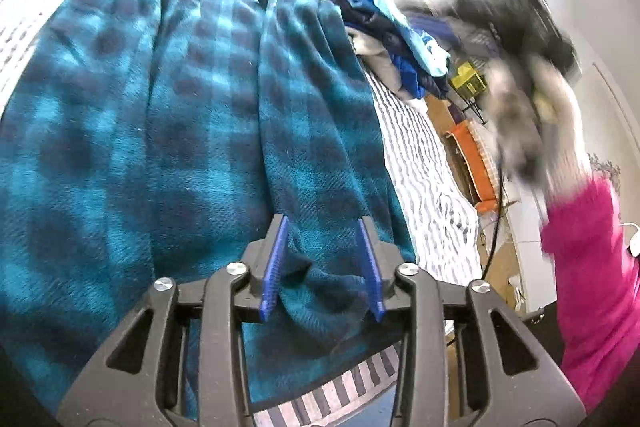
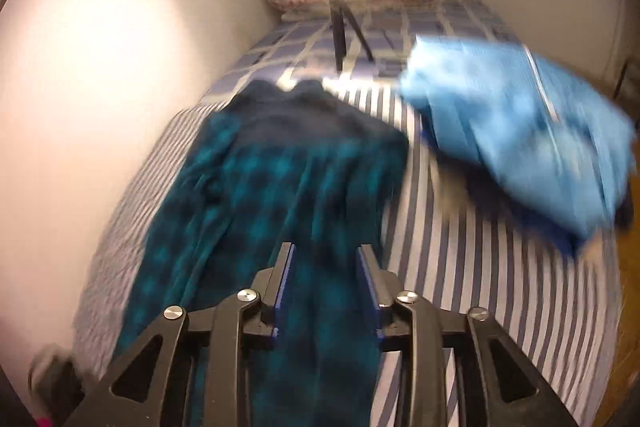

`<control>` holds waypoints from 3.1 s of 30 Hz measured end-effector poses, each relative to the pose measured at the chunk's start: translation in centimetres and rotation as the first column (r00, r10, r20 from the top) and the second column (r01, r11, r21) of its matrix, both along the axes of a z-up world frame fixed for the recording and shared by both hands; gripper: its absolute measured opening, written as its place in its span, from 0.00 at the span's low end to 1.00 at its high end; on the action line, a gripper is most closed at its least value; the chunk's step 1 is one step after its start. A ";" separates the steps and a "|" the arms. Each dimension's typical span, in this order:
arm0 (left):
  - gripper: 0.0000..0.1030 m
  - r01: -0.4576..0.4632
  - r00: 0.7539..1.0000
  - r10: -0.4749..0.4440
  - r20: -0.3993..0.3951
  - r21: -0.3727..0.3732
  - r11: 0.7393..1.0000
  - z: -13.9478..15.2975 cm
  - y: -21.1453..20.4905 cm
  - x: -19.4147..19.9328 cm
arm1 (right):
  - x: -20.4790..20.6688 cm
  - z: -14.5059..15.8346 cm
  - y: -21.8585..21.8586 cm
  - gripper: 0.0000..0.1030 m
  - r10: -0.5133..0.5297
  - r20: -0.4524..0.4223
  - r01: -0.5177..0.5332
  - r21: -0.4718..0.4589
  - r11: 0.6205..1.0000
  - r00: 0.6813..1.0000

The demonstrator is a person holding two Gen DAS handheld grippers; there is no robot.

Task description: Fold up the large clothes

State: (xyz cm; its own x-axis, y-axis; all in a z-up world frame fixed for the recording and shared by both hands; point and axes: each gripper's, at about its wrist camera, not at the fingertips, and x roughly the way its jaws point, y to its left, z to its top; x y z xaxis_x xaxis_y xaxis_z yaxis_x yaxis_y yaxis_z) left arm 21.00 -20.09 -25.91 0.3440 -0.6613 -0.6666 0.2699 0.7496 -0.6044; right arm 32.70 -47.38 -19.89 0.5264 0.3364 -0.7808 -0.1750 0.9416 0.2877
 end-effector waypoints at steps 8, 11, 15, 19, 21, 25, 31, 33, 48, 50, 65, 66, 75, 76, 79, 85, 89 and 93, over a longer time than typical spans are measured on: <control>0.40 0.040 0.999 -0.040 0.001 0.046 0.998 -0.8 -1.6 -1.5 | -15.1 -8.0 -0.7 0.34 0.023 -0.179 -0.002 0.118 0.993 0.984; 0.40 0.073 0.997 -0.071 -0.043 0.057 0.996 -2.5 -2.7 -2.7 | -17.2 -10.8 -0.7 0.38 -0.011 -0.227 0.038 0.116 0.993 0.974; 0.40 0.137 0.991 -0.134 -0.030 0.167 0.976 -4.4 -4.6 -5.3 | -17.6 -13.8 -1.0 0.45 0.009 -0.309 0.062 0.218 0.974 0.951; 0.40 0.108 0.994 -0.108 -0.010 0.160 0.981 -4.0 -4.2 -6.3 | -16.6 -14.7 -0.4 0.41 0.035 -0.300 0.038 0.232 0.972 0.953; 0.40 0.091 0.996 -0.091 -0.001 0.143 0.986 -3.5 -3.7 -6.5 | -16.2 -14.6 -0.2 0.13 0.059 -0.295 0.017 0.248 0.968 0.954; 0.18 0.102 0.994 -0.107 0.021 0.157 0.982 -2.9 -3.9 -7.3 | -16.8 -12.8 -0.8 0.05 0.064 -0.258 0.006 0.262 0.965 0.964; 0.12 0.199 0.978 -0.208 0.030 0.185 0.962 -2.8 -5.8 -9.8 | -17.9 -11.9 -3.4 0.02 0.047 -0.231 0.013 0.252 0.968 0.972; 0.12 0.224 0.972 -0.235 0.030 0.210 0.952 -3.0 -6.3 -10.6 | -17.6 -13.3 -3.7 0.02 0.034 -0.261 0.034 0.251 0.967 0.965; 0.12 0.181 0.978 -0.193 0.074 0.151 0.972 0.4 -8.4 -5.1 | -20.7 -9.9 -5.6 0.26 0.037 -0.156 -0.002 0.219 0.976 0.987; 0.12 0.240 0.968 -0.248 0.031 0.156 0.958 -1.3 -9.7 -5.4 | -20.9 -10.0 -6.6 0.31 0.024 -0.151 0.008 0.212 0.977 0.988; 0.66 0.190 0.945 -0.262 0.196 0.323 0.927 -0.8 -13.9 -11.4 | -21.7 -10.5 -11.0 0.35 -0.078 -0.051 0.088 0.248 0.965 0.996; 0.66 0.198 0.942 -0.277 0.188 0.354 0.914 -1.1 -15.0 -11.2 | -21.8 -10.3 -11.5 0.36 -0.097 -0.040 0.104 0.250 0.963 0.994; 0.66 0.190 0.945 -0.301 0.126 0.537 0.822 -5.6 -19.1 -10.1 | -20.4 -8.8 -15.3 0.48 -0.148 -0.017 0.147 0.258 0.955 0.989; 0.60 0.185 0.936 -0.318 0.150 0.557 0.810 -5.8 -19.1 -10.2 | -20.0 -8.9 -15.6 0.48 -0.149 -0.023 0.150 0.265 0.953 0.989; 0.24 0.163 0.938 -0.301 0.171 0.550 0.819 -5.8 -18.2 -9.3 | -19.3 -9.2 -15.7 0.48 -0.146 -0.039 0.151 0.277 0.949 0.989; 0.12 0.158 0.984 -0.171 0.051 0.197 0.968 -3.2 -12.2 -6.9 | -16.7 -9.2 -14.4 0.49 -0.105 -0.048 0.114 0.303 0.946 0.993; 0.12 0.124 0.989 -0.132 0.064 0.117 0.985 -1.4 -10.4 -6.9 | -13.5 -9.0 -12.8 0.59 -0.074 -0.045 0.085 0.331 0.940 0.996; 0.12 0.114 0.990 -0.120 0.074 0.084 0.990 -0.8 -9.7 -7.4 | -8.9 -9.4 -10.9 0.69 -0.057 -0.057 0.075 0.395 0.916 0.997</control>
State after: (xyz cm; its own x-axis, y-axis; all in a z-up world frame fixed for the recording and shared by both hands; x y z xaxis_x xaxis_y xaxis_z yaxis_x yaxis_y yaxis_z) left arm 13.62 -29.80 -26.67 0.3205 -0.6463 -0.6925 0.4031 0.7547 -0.5177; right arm 23.78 -58.25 -29.27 0.5267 0.5885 -0.6134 -0.0949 0.7578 0.6455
